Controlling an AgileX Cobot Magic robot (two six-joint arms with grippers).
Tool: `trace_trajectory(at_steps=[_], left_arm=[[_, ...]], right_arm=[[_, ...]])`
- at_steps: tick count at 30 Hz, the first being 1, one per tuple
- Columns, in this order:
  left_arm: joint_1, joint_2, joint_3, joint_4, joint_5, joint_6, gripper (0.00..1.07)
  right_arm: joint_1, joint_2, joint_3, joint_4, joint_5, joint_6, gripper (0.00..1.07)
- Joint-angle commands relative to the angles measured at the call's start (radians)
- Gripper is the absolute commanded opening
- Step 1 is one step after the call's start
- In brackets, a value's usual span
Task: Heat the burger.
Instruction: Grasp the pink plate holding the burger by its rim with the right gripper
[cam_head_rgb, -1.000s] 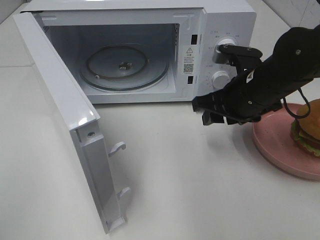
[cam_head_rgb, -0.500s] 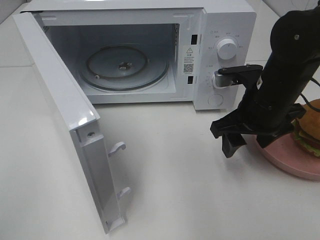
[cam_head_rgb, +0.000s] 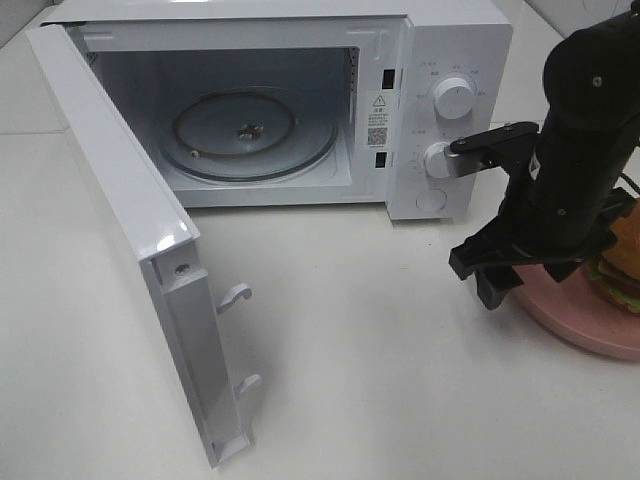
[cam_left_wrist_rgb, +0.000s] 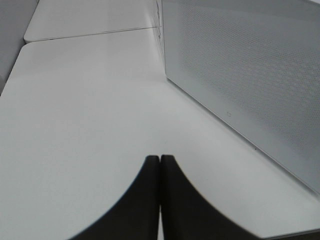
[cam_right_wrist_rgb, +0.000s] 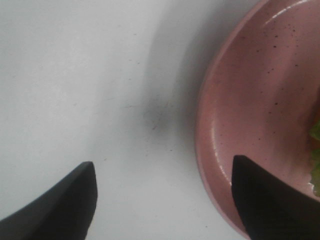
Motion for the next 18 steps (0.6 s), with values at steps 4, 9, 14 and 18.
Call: trace_trajectory(at_steps=[4, 9, 14, 18], left_arm=[[0.004, -0.020, 0.001, -0.001, -0.011, 0.000, 0.00], [0.004, -0.020, 0.001, -0.001, -0.011, 0.000, 0.00], [0.004, -0.020, 0.001, -0.001, -0.011, 0.000, 0.00], [0.004, -0.020, 0.001, -0.001, -0.011, 0.000, 0.00]], right_arm=[[-0.052, 0.067, -0.041, -0.010, -0.021, -0.046, 0.71], [-0.052, 0.134, -0.075, -0.014, -0.029, -0.060, 0.69], [-0.072, 0.200, -0.083, -0.021, -0.062, -0.047, 0.64], [-0.102, 0.228, -0.084, -0.021, -0.073, -0.047, 0.59]])
